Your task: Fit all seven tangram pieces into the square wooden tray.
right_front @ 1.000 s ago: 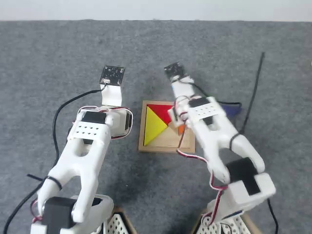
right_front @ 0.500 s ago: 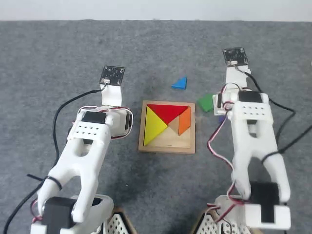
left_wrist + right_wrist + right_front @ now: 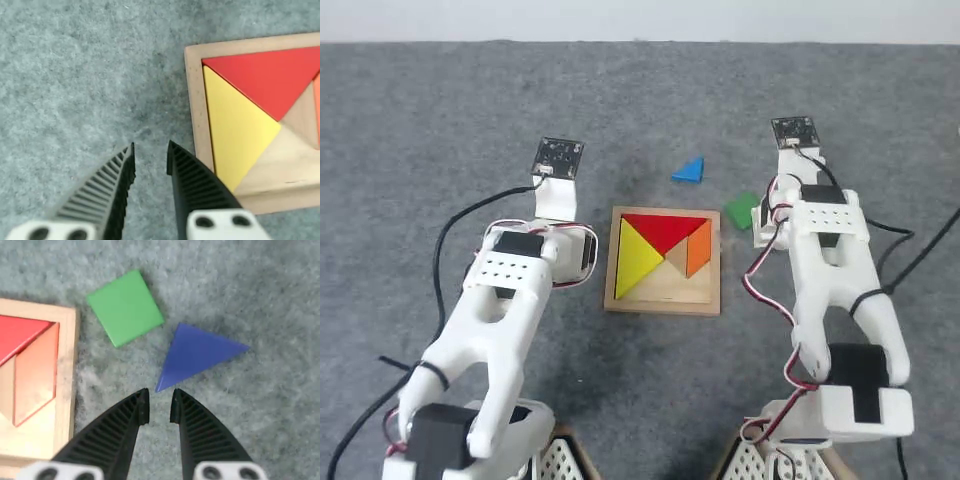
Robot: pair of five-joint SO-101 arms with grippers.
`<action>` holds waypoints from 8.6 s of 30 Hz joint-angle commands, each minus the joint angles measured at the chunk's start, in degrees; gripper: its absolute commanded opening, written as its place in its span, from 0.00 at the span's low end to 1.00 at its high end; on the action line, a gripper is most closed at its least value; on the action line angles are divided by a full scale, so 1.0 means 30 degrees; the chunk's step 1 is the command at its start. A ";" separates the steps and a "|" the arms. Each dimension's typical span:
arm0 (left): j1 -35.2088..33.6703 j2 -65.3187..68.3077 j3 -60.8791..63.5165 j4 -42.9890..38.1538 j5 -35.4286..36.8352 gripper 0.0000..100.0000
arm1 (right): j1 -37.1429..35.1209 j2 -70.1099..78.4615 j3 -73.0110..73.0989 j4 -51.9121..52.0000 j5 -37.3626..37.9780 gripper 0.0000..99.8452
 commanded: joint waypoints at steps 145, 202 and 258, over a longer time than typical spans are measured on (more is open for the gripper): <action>0.0117 -0.0117 -0.0103 -0.0322 0.0000 0.11 | -0.7692 2.1495 -2.9714 0.8132 -0.3868 0.16; 0.0147 -0.0117 -0.0103 -0.0322 0.0000 0.11 | -0.8161 2.6505 -3.7538 0.8747 -0.2930 0.32; 0.0147 -0.0117 -0.0103 -0.0322 0.0000 0.11 | -0.8923 2.6799 -4.0088 1.3641 -1.2220 0.23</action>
